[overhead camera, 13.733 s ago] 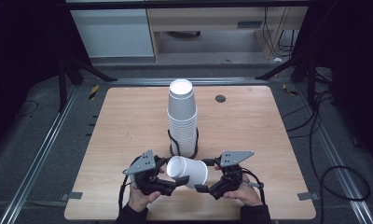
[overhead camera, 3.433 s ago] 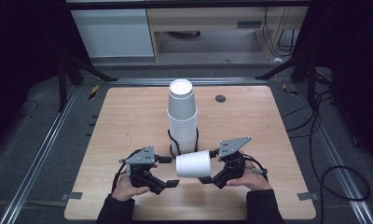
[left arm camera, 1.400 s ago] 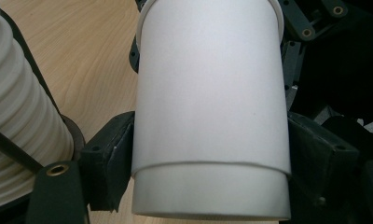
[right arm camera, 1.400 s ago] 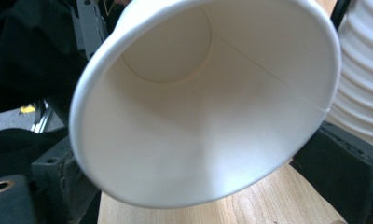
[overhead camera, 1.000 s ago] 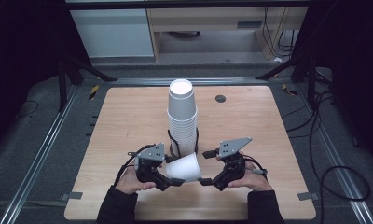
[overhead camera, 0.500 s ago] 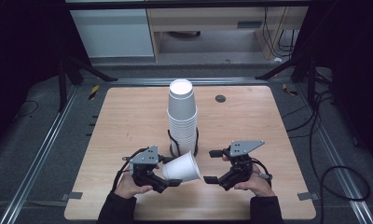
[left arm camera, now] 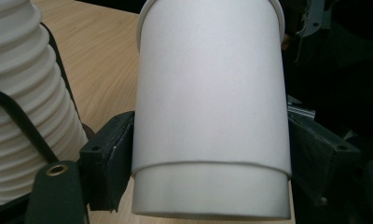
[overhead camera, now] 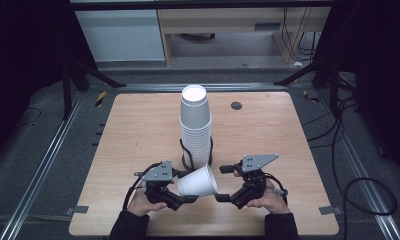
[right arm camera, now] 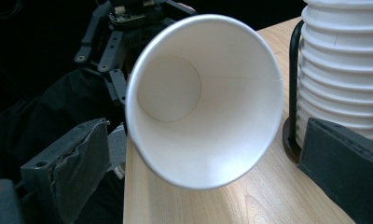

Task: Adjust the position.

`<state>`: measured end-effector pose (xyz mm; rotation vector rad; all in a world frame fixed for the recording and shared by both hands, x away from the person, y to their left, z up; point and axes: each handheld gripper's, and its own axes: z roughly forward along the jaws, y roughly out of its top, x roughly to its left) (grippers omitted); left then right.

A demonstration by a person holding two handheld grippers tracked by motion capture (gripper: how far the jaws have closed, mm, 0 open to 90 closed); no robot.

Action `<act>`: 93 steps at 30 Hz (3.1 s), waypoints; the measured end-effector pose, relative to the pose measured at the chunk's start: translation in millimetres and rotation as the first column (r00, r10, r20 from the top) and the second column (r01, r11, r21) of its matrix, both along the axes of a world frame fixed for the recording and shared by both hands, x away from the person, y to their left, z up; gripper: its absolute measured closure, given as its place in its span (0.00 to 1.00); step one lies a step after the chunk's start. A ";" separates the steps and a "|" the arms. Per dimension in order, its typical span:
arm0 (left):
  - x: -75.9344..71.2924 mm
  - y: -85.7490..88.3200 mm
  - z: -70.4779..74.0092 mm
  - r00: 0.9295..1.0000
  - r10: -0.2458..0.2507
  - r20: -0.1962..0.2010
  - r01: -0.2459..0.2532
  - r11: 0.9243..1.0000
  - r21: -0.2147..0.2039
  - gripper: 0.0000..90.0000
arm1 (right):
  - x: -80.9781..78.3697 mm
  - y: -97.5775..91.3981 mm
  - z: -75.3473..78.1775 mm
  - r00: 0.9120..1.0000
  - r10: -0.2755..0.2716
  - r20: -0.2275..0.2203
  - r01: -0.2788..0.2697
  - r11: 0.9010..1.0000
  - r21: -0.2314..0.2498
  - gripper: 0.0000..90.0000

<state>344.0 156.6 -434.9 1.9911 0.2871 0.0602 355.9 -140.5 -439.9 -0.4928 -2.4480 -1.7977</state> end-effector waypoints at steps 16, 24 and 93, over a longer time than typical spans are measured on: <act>-3.1 -5.7 -1.4 1.000 -0.018 0.018 0.019 0.999 -0.028 0.24 | 4.7 12.6 -8.8 0.999 0.017 -0.037 -0.017 1.000 0.010 0.02; -3.4 -8.5 -2.5 1.000 -0.027 0.014 0.027 0.999 -0.023 0.24 | 5.1 17.0 -11.3 0.998 0.039 -0.042 -0.039 0.999 0.014 0.03; -3.4 28.7 -0.5 0.971 0.238 -0.017 -0.238 0.970 -0.042 0.20 | 6.7 -5.2 7.9 0.997 -0.073 0.022 0.072 0.997 0.038 0.12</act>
